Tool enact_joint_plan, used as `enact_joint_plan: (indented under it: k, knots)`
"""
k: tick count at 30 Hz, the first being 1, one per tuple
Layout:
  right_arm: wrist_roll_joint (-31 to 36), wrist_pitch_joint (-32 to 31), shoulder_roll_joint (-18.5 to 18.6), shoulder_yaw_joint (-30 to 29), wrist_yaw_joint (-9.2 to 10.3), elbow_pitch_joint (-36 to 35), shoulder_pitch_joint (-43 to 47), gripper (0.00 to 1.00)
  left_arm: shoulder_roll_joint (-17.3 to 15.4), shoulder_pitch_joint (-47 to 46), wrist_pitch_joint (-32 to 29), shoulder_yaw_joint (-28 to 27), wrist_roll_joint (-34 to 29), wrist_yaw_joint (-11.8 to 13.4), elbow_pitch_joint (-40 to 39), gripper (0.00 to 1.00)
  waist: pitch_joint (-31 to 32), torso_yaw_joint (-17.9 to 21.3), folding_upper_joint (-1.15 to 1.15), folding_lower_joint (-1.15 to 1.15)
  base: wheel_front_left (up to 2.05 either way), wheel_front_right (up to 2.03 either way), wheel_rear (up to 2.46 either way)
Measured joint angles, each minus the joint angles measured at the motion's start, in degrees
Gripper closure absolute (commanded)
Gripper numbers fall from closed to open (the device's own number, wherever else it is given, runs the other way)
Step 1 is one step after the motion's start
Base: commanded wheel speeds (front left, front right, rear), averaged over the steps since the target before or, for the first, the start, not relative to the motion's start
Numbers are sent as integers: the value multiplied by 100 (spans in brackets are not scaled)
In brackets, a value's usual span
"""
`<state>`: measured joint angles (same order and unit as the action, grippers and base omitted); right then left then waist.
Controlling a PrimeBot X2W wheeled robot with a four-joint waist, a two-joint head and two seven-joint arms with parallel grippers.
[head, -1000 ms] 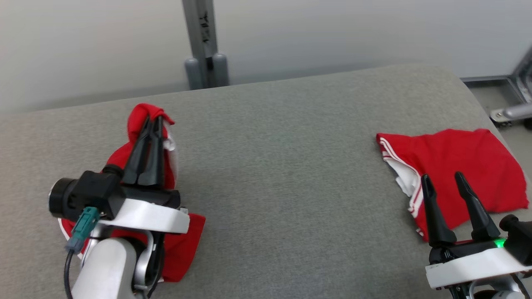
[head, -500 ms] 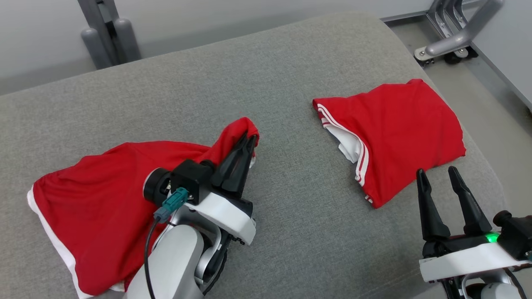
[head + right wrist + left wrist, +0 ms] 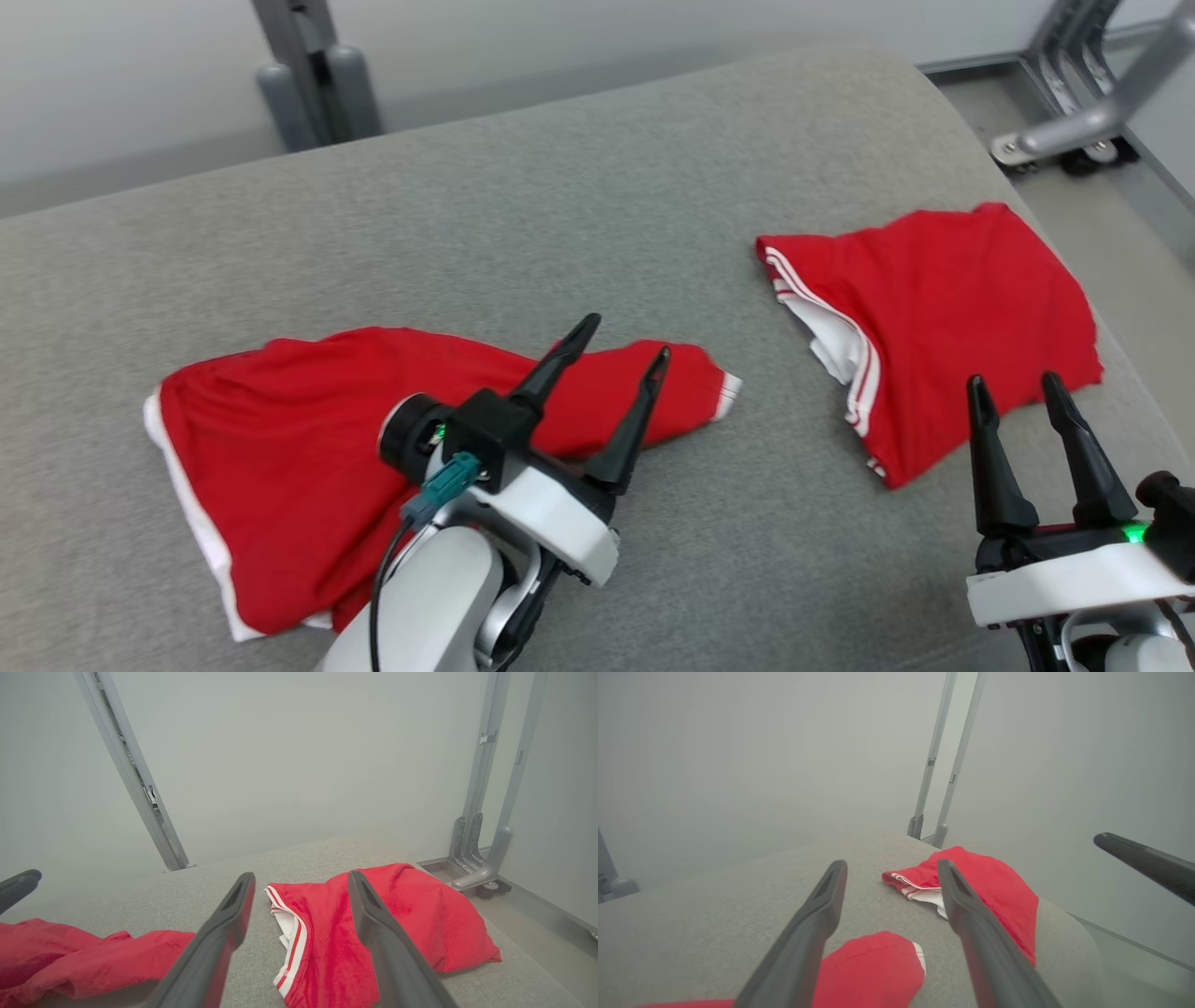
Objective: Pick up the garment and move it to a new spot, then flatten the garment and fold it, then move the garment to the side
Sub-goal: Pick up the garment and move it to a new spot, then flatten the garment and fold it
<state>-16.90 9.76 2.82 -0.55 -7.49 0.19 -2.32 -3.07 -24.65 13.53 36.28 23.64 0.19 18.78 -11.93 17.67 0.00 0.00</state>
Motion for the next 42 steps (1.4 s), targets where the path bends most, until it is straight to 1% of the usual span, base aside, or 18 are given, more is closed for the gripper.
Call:
enact_joint_plan:
  k: [4,7,10,14,17,20,21,24,27,35,42]
  knots:
    - [59,-89,0,-102,0,-114,70,0,-265,211,47,-232,-43,237,-409,0,152,-280,0,0,0,0,0]
    - [93,-138,-1,-147,0,-163,146,0,-516,343,73,-604,-26,499,-691,0,267,-510,0,0,0,0,0]
    - [127,-178,1,-167,0,-208,174,0,-700,477,112,-1009,46,756,-906,0,373,-724,0,0,0,0,0]
    - [182,-244,-1,-125,0,-283,185,0,-954,684,132,-1547,103,989,-1104,0,505,-958,0,0,0,0,0]
    - [235,-277,-1,-123,0,-303,237,0,-1124,916,137,-1859,107,1101,-1226,0,604,-1082,0,0,0,0,0]
    - [281,-328,-1,-97,0,-320,288,0,-1294,1216,137,-2171,100,1174,-1371,0,709,-1158,0,0,0,0,0]
    - [281,-328,-1,-97,0,-320,288,0,-1294,1216,137,-2171,100,1174,-1371,0,709,-1158,0,0,0,0,0]
    - [336,-372,-1,-84,0,-344,310,0,-1447,1584,138,-2364,64,1223,-1558,0,803,-1215,0,0,0,0,0]
    - [392,-449,-1,-69,0,-372,436,0,-1624,2033,123,-2384,37,1209,-1768,0,915,-1281,0,0,0,0,0]
    - [480,-597,-2,-92,0,-482,641,0,-1750,2535,2,-2307,114,1148,-1923,0,1102,-1371,0,0,0,0,0]
    - [499,-680,-1,-107,0,-560,703,0,-1764,2564,-48,-2271,118,1158,-1995,0,1133,-1389,0,0,0,0,0]
